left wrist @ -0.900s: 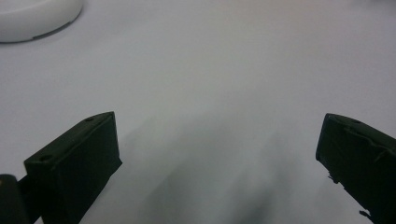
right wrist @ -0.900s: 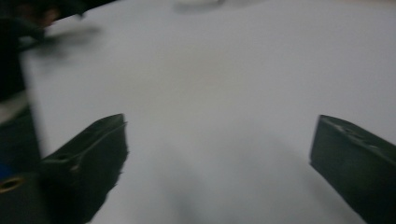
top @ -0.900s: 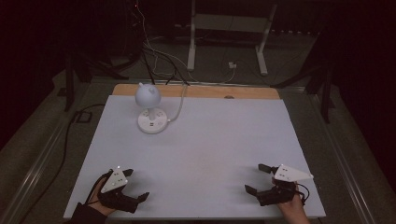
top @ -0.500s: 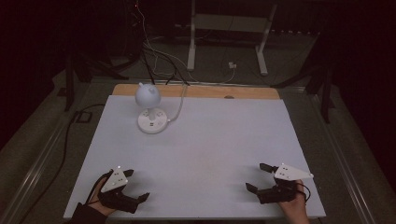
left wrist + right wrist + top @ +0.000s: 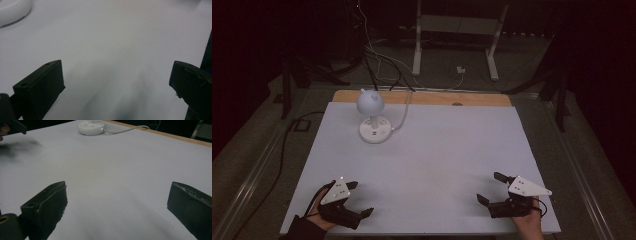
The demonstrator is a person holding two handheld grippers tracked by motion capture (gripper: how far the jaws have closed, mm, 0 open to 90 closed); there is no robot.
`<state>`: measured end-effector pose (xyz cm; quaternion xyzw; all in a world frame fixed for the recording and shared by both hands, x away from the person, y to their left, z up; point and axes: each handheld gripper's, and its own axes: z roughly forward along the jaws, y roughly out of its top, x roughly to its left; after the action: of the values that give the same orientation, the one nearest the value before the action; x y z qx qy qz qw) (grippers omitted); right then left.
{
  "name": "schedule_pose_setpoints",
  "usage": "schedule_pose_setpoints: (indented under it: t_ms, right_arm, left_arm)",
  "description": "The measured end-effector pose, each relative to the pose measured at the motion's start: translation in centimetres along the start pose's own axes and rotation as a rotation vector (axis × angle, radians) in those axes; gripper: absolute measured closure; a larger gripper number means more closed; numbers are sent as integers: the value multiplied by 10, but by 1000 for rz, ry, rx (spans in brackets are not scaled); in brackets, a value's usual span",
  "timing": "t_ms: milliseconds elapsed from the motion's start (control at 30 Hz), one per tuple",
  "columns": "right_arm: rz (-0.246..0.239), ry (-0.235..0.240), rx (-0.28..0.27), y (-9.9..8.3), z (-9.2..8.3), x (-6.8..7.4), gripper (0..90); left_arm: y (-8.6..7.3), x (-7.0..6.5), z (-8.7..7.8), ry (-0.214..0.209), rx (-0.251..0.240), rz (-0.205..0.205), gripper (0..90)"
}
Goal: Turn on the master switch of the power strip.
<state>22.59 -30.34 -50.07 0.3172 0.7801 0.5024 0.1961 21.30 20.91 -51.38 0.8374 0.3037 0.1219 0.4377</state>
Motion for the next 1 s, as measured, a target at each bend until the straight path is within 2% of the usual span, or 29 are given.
schedule_pose_setpoints:
  t_ms: [100, 333, 567, 800, 1000]
  right_arm:
    - [12, -7, -8, 1, 0, 0, 28]
    - [27, -12, -9, 1, -1, 0, 28]
    - [22, -12, -11, 2, -1, 2, 28]
    - [22, -18, -18, 2, -2, 2, 28]
    - [17, -19, -17, 3, -2, 2, 28]
  left_arm:
    - [7, 1, -2, -10, -9, -7, 1]
    - [25, 0, -9, -12, -19, 32, 1]
    - [37, 3, -9, -20, -19, 29, 1]
    - [49, 8, -10, 11, -27, 39, 1]
    - [58, 11, -8, 20, -31, 49, 2]
